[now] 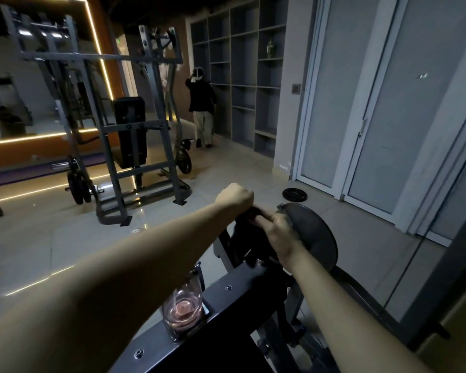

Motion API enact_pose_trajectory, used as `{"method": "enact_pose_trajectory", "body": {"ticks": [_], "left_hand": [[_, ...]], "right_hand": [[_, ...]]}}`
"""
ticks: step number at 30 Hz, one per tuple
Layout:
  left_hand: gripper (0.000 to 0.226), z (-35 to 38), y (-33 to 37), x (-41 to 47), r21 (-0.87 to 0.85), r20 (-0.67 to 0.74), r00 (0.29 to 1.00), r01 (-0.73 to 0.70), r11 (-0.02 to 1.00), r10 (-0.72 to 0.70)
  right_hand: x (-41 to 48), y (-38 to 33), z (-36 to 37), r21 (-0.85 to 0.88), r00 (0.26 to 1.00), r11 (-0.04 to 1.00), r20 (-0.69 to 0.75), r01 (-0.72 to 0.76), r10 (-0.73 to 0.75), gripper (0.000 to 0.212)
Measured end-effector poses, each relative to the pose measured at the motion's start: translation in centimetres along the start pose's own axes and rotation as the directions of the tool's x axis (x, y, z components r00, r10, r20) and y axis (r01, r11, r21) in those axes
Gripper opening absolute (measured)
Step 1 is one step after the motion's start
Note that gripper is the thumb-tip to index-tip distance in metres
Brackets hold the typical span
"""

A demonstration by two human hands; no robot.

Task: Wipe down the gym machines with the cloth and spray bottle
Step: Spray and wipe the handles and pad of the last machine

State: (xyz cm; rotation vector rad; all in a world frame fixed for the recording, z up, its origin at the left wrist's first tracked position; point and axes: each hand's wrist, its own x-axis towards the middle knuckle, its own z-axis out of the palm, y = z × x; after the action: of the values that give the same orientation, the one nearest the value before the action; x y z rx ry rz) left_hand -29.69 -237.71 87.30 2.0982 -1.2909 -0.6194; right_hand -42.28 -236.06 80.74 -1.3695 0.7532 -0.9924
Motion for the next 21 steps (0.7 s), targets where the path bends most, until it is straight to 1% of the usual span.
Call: {"method": "enact_pose_trajectory", "body": {"ticks": [2, 3, 4, 5, 7, 8, 9, 10, 11, 12, 13, 15, 17, 18, 19, 20, 21], "left_hand": [[0.028, 0.5, -0.1, 0.5, -0.074, -0.002, 0.999, 0.041, 0.996, -0.041], [0.031, 0.7, -0.1, 0.5, -0.092, -0.007, 0.999, 0.044, 0.995, -0.045], [0.031, 0.8, -0.2, 0.8, -0.098, -0.006, 0.999, 0.044, 0.994, -0.044], [0.032, 1.0, -0.3, 1.1, -0.102, -0.004, 0.999, 0.038, 0.994, -0.039], [0.033, 1.2, -0.5, 1.7, -0.098, -0.016, 0.999, 0.031, 0.995, -0.033], [0.031, 1.3, -0.6, 1.9, -0.090, -0.030, 0.999, 0.031, 0.995, -0.034], [0.029, 1.5, -0.7, 2.1, -0.080, -0.043, 0.998, 0.031, 0.996, -0.034], [0.030, 1.6, -0.8, 2.4, -0.071, -0.062, 0.998, 0.025, 0.997, -0.030], [0.032, 1.7, -0.8, 2.5, -0.056, -0.065, 0.998, 0.022, 0.998, -0.026], [0.031, 1.8, -0.8, 2.6, -0.051, -0.065, 0.998, 0.014, 0.999, -0.018], [0.028, 1.8, -0.9, 2.7, -0.046, -0.065, 0.998, 0.004, 0.999, -0.007], [0.026, 2.0, -1.0, 3.0, -0.025, -0.066, 0.998, -0.006, 1.000, 0.004], [0.029, 2.0, -1.1, 3.4, -0.021, -0.070, 0.997, -0.015, 1.000, 0.013], [0.029, 2.1, -1.3, 3.6, -0.025, -0.072, 0.997, -0.019, 1.000, 0.017], [0.030, 2.0, -1.3, 3.5, -0.025, -0.072, 0.997, -0.022, 0.999, 0.020], [0.030, 2.0, -1.2, 3.4, -0.028, -0.077, 0.997, -0.023, 0.999, 0.021], [0.030, 2.0, -1.2, 3.4, -0.035, -0.083, 0.996, -0.027, 0.999, 0.024]], "right_hand": [[0.3, 1.2, -0.1, -0.024, 0.999, 1.000, 0.046, -0.018, 0.019, 0.033], [0.6, 1.6, -0.5, -0.048, 0.999, 0.999, 0.050, -0.004, 0.007, 0.030], [1.3, 1.9, -1.0, -0.101, 0.998, 0.995, 0.055, 0.026, -0.021, 0.024], [2.1, 2.3, -1.5, -0.194, 0.998, 0.980, 0.051, 0.047, -0.037, 0.022], [3.3, 2.4, -1.7, -0.358, 0.991, 0.929, 0.124, 0.095, -0.054, 0.047], [4.0, 2.7, -1.4, -0.389, 0.982, 0.914, 0.181, 0.115, -0.047, 0.058], [4.4, 2.7, -0.9, -0.449, 0.974, 0.884, 0.225, 0.132, -0.031, 0.063], [5.2, 3.0, -0.5, -0.533, 0.966, 0.830, 0.258, 0.162, -0.023, 0.060], [5.9, 2.7, -0.2, -0.624, 0.960, 0.760, 0.280, 0.182, -0.001, 0.050], [6.6, 2.4, -0.1, -0.672, 0.952, 0.711, 0.307, 0.204, 0.017, 0.039], [7.1, 2.1, -0.1, -0.692, 0.939, 0.687, 0.341, 0.219, 0.044, 0.032], [7.9, 1.4, -0.3, -0.678, 0.902, 0.699, 0.417, 0.227, 0.111, 0.026], [8.2, 0.4, -0.5, -0.626, 0.844, 0.754, 0.501, 0.199, 0.194, 0.022], [8.2, 0.4, -0.5, -0.601, 0.828, 0.777, 0.522, 0.186, 0.206, 0.023], [8.0, 0.5, -0.5, -0.598, 0.836, 0.778, 0.515, 0.192, 0.189, 0.020], [7.7, 0.9, -0.3, -0.620, 0.870, 0.750, 0.477, 0.228, 0.129, 0.016], [7.3, 1.7, 0.0, -0.670, 0.911, 0.687, 0.411, 0.282, 0.027, 0.014]]}}
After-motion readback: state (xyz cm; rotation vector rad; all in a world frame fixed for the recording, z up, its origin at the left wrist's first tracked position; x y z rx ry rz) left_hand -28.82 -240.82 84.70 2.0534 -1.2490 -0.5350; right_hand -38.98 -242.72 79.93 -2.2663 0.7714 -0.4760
